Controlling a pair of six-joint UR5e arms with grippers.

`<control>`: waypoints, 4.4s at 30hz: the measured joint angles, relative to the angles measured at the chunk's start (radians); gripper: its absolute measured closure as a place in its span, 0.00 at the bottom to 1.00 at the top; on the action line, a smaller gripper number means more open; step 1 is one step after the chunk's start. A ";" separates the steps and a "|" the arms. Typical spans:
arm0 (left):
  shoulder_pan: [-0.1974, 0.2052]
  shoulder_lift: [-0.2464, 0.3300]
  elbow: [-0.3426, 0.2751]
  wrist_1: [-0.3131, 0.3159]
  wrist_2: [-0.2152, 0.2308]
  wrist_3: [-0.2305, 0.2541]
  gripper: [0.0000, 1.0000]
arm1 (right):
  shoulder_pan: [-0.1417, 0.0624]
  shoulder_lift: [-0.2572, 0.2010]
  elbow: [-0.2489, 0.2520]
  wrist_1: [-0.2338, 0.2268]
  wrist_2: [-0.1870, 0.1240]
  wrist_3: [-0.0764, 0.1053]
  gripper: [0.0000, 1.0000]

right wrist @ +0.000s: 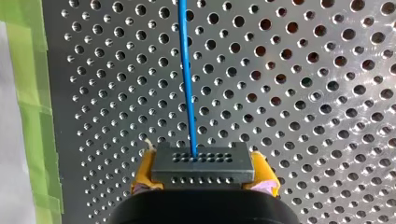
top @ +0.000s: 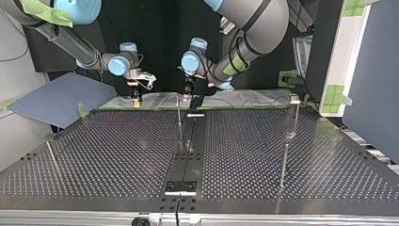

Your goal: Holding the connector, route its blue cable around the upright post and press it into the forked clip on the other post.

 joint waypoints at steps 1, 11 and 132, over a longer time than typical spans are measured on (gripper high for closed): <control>-0.001 0.000 -0.003 0.000 -0.001 0.002 0.00 | 0.000 0.000 0.000 0.000 0.000 0.000 0.88; -0.006 0.006 -0.015 0.001 -0.029 0.005 0.00 | 0.001 0.000 0.000 0.004 0.000 0.000 0.88; -0.034 0.549 -0.526 0.170 -0.158 -0.376 0.00 | 0.010 0.001 -0.007 0.032 -0.051 0.037 0.88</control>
